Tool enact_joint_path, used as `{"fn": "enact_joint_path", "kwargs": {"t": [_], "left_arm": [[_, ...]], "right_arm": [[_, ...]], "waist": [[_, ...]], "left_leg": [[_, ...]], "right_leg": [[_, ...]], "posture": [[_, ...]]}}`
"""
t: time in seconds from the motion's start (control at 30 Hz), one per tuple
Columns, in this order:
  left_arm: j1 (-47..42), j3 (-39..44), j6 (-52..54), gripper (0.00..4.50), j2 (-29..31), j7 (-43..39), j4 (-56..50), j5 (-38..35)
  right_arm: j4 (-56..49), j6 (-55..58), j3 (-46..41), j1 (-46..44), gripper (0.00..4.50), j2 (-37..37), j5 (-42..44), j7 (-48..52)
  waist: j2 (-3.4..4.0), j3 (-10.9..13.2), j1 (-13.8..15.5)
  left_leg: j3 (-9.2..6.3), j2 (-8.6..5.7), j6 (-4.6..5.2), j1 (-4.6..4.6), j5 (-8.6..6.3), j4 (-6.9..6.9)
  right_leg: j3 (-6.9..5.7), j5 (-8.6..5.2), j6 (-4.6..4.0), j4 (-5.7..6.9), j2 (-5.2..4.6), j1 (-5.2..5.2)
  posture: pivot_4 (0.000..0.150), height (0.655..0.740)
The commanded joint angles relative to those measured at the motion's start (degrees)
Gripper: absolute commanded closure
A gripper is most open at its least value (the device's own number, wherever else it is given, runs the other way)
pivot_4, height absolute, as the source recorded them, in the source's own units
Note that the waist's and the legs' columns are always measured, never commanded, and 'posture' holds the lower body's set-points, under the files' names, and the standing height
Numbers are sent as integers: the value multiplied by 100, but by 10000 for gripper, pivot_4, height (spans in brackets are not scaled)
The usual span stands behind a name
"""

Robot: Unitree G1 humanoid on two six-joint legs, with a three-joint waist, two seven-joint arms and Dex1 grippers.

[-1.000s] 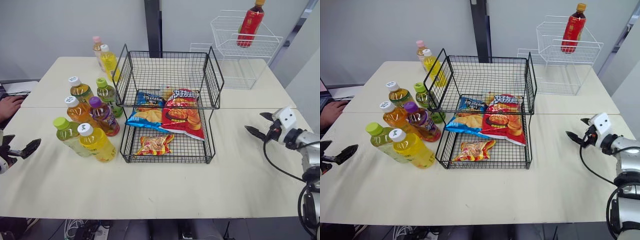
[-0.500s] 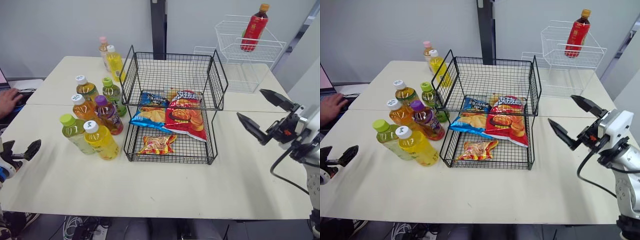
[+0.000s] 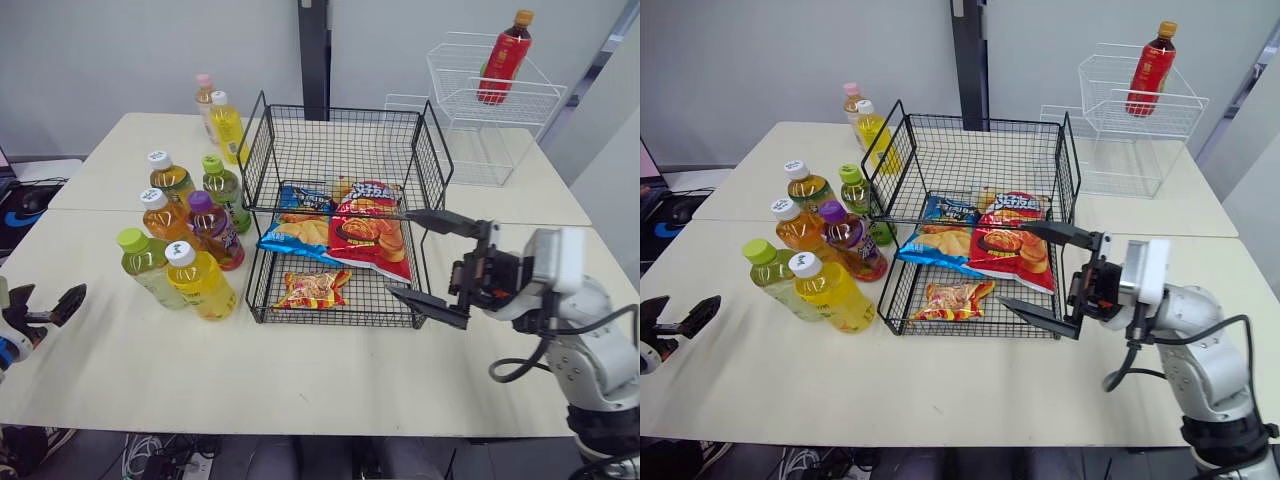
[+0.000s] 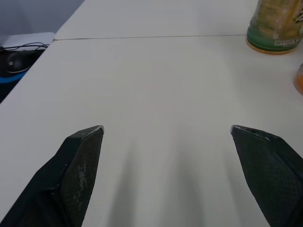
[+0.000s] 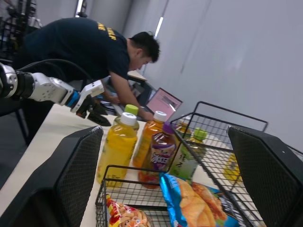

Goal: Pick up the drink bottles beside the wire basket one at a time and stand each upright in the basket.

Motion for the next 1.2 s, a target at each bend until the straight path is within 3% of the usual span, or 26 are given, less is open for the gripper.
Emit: {"fn": "enact_joint_path", "kwargs": {"t": [0.03,0.3,0.57,0.83,1.2], "left_arm": [[710,715,404,309,-207,156,-1273,-468],[2540,1909,1274,309,-1241,430,-3725,-1368],[3624,2291,1854,309,-1905,677,-5912,-2304],[2419,1271,2428,309,-1157,1441,-6270,-2364],[456,-367,2269,309,-773,1438,-4918,-1359]], "right_arm": [[297,-305,98,-296,0,213,45,425],[830,-381,252,-640,0,667,263,1052],[1223,-449,292,-910,0,957,254,1473],[1141,-516,277,-816,0,1041,96,1389],[859,-629,215,-695,0,962,-252,903]], "waist": [[3,2,-36],[1,1,-53],[3,1,-34],[19,11,102],[26,15,81]], "left_leg": [[0,-1,0,0,0,0],[-11,0,0,11,0,0],[-16,-3,0,14,0,2],[-22,-4,0,23,0,1],[-19,-2,0,26,0,0]], "right_leg": [[2,0,0,0,-3,0],[-8,-1,-3,0,-4,15],[-9,-4,-6,-3,-4,22],[-14,-8,-15,-1,1,33],[-13,-8,-14,-1,2,36]], "posture": [[1500,7400],[1500,7400],[1500,7400],[1500,7400],[1500,7400]]}}
